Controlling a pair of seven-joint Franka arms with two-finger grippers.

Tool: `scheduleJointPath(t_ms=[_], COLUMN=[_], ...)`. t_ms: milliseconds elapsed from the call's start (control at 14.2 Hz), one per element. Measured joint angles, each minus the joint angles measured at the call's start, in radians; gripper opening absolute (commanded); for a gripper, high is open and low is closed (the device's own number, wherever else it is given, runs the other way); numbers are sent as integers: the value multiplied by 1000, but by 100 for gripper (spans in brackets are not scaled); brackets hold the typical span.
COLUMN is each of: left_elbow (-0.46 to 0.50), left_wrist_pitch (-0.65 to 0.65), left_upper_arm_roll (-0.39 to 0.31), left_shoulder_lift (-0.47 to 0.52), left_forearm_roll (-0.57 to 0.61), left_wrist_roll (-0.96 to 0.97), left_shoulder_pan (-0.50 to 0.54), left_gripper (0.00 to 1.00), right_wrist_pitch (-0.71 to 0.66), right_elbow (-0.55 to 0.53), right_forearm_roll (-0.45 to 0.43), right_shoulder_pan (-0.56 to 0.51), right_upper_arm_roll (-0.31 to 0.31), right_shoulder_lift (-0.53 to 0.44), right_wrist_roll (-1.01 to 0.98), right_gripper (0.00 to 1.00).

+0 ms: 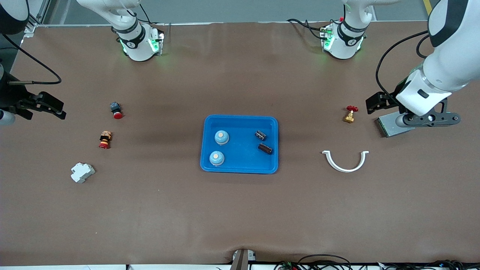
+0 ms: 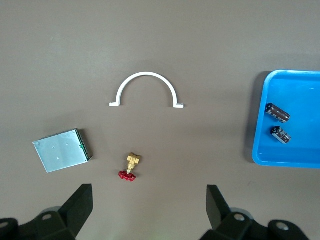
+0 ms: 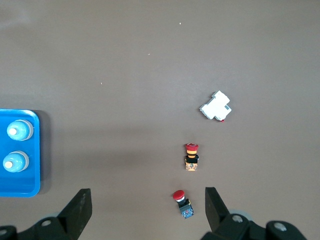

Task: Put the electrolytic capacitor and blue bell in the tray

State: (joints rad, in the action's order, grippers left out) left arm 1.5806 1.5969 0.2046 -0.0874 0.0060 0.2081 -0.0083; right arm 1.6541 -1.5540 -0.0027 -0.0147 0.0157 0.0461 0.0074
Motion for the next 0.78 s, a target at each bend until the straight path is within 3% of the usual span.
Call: scheduleJointPath(t_ms=[776], left_elbow=[0], left_wrist_pitch=[0], left_upper_arm_roll=[-15], left_shoulder_lift=[0], left_forearm_roll=[0], left_wrist_roll=[0], left_shoulder_pan=[-5], left_gripper=[100], right_wrist_pitch=[12], right_elbow=[-17], right_forearm_roll=[16], right_shoulder_pan=[0], right_upper_arm_roll=[0], right_shoulder_lift=[1], right_wrist_roll=[3], right_gripper=[100])
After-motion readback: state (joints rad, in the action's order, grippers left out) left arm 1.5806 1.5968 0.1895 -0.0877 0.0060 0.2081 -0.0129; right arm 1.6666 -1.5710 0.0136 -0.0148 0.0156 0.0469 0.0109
